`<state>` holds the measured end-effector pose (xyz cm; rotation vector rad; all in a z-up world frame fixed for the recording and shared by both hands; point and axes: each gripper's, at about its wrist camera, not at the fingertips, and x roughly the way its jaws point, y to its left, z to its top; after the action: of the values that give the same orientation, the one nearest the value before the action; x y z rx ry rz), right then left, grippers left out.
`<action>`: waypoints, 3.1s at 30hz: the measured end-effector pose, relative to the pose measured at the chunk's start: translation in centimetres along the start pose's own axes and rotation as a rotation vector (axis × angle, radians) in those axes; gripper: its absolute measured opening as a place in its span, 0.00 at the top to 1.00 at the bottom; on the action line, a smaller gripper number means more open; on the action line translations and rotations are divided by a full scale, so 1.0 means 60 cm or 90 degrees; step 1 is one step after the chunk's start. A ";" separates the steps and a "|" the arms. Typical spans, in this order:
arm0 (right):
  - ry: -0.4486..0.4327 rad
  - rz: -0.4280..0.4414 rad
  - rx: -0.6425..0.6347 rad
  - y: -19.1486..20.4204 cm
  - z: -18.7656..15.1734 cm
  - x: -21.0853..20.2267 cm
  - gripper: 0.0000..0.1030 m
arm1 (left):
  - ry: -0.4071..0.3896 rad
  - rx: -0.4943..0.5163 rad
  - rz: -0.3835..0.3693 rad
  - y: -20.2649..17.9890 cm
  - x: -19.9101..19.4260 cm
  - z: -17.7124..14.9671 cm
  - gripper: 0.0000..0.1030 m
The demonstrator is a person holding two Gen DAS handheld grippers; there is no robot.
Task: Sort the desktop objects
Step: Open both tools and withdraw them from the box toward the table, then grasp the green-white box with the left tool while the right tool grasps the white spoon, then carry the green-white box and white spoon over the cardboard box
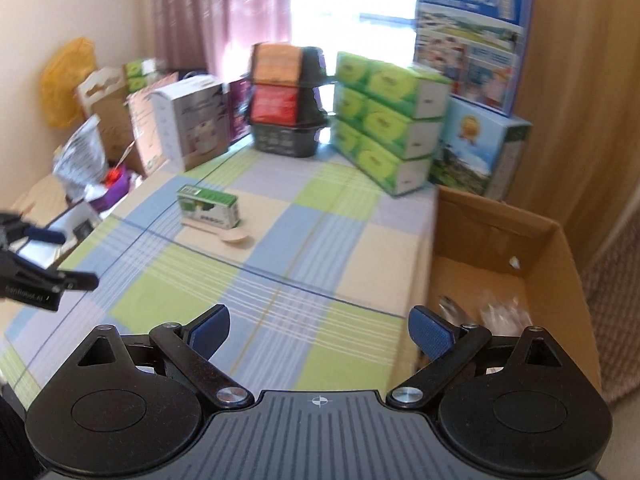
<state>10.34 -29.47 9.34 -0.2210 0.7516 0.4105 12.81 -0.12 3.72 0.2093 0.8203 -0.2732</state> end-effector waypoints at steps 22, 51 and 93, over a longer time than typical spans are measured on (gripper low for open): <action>0.090 0.162 -0.318 0.069 0.099 0.302 0.10 | 0.021 0.324 -0.087 0.111 0.220 0.130 0.16; 0.135 0.250 -0.388 0.118 0.127 0.548 0.36 | 0.088 0.414 -0.166 0.124 0.427 0.186 0.49; 0.203 0.101 0.192 0.031 -0.081 0.240 0.94 | 0.149 -0.006 -0.126 0.002 0.196 0.002 0.76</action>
<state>15.99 -25.38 -4.27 0.0601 1.1370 0.4116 20.58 -1.94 -4.92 0.1527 1.0766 -0.4358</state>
